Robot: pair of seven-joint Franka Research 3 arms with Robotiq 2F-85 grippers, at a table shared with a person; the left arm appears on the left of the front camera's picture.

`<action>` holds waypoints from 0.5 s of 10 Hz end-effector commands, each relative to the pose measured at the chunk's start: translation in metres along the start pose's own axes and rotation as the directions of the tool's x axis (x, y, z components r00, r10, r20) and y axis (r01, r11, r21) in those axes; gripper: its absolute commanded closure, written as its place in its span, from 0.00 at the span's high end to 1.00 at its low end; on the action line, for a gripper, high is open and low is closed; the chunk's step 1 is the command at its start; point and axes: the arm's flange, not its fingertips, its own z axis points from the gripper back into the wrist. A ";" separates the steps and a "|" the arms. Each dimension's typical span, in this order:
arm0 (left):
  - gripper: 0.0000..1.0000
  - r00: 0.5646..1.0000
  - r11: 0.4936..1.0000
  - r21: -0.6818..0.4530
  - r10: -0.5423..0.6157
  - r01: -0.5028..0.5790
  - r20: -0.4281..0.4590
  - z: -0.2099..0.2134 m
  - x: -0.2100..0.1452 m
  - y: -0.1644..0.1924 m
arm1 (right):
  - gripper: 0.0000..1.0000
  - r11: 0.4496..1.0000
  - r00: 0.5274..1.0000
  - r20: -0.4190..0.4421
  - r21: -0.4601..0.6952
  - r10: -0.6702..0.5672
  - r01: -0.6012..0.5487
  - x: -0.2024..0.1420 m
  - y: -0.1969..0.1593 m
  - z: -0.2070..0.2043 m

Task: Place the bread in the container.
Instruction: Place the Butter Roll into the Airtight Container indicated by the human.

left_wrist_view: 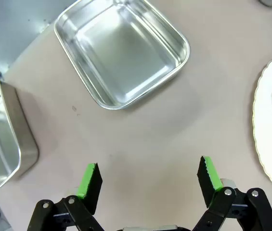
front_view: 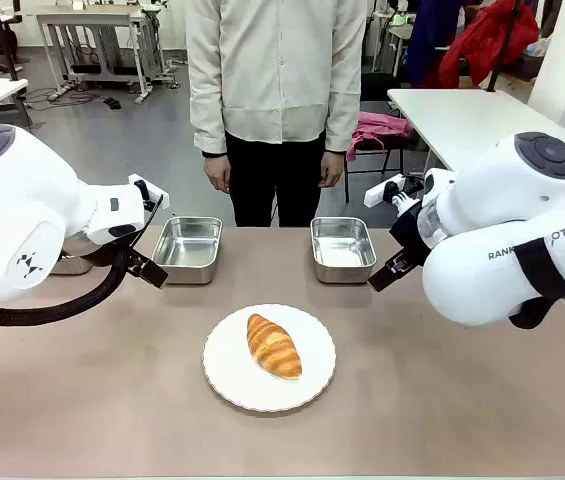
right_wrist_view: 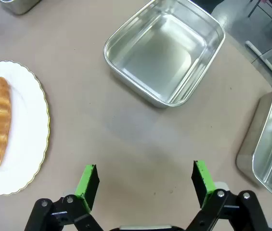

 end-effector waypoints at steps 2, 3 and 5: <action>1.00 1.000 1.000 0.000 0.000 0.000 0.000 0.000 0.000 0.000 | 1.00 1.000 1.000 0.001 0.000 0.000 0.000 0.000 0.000 0.000; 1.00 1.000 1.000 0.000 0.000 0.000 0.000 0.000 0.000 0.000 | 1.00 1.000 1.000 0.001 0.000 0.000 0.000 0.000 0.000 0.000; 1.00 1.000 1.000 0.000 0.000 0.000 0.000 0.000 0.000 0.000 | 1.00 1.000 1.000 0.001 0.000 0.000 0.000 0.000 0.000 0.000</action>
